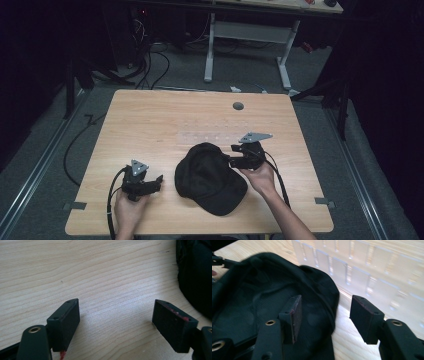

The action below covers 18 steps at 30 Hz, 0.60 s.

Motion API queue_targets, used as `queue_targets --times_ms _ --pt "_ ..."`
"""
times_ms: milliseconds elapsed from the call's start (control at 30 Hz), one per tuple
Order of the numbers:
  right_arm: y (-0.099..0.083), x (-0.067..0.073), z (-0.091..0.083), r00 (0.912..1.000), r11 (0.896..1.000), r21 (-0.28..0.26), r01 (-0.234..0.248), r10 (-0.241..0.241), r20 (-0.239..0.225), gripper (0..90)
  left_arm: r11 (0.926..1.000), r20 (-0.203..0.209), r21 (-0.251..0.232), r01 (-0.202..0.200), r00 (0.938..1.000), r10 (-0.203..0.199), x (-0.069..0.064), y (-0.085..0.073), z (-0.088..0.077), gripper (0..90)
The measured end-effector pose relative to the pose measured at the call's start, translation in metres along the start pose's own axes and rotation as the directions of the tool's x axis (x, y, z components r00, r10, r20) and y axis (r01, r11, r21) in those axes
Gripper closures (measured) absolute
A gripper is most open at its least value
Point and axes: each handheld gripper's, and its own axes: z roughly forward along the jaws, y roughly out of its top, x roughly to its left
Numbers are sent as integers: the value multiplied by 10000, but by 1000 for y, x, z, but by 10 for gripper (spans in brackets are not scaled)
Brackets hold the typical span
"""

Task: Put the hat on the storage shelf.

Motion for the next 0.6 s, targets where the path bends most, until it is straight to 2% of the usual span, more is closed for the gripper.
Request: queue_targets --times_ms 100,200,367,600 --pt "8 4 4 9997 9997 -125 187 -189 -159 425 10000 -9 -1 -11 10000 11 0 0 0 223" --pt "15 7 10 9988 9995 -31 328 -329 -362 417 10000 -26 -5 -32 10000 32 0 0 0 225" --pt "24 11 19 9971 9993 17 384 -383 -655 415 10000 -42 -14 -51 10000 51 0 0 0 227" --pt "27 11 31 9960 9987 247 446 -425 -790 419 9999 -63 -15 -108 9999 108 -1 -1 0 229"
